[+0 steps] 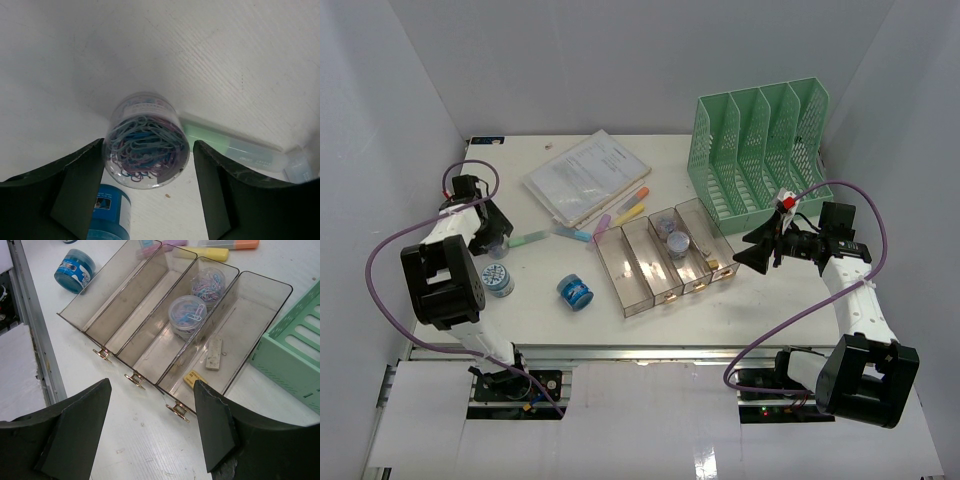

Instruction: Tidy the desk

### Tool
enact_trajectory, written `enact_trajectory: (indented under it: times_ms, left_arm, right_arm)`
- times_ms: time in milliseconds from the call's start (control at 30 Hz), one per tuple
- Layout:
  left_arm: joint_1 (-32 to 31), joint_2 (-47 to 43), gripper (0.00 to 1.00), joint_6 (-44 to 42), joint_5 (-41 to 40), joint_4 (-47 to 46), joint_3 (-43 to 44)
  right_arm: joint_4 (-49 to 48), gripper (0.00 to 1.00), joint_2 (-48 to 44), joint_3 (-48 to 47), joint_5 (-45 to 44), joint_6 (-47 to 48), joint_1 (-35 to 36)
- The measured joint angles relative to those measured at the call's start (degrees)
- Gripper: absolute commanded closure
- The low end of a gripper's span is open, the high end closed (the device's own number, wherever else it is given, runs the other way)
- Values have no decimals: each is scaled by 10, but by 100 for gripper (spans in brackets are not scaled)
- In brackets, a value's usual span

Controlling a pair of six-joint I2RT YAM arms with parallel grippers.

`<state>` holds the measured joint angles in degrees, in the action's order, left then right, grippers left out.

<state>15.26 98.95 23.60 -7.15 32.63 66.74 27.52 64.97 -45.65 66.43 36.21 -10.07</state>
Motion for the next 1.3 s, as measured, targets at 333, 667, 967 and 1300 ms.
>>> enact_trajectory:
  times_ms: [333, 667, 967, 1300]
  left_arm:
    - [0, -4, 71, -3, 6, -1, 1]
    - [-32, -143, 89, 12, 97, -21, 1]
    - [-309, -201, 90, 82, 200, -75, -6]
    - [-555, -44, 88, 144, 205, -124, 35]
  right_arm:
    - [0, 26, 0, 0, 0, 0, 0]
    - [0, 27, 1, 0, -1, 0, 0]
    - [0, 27, 11, 0, -9, 2, 0]
    - [0, 26, 21, 0, -20, 2, -1]
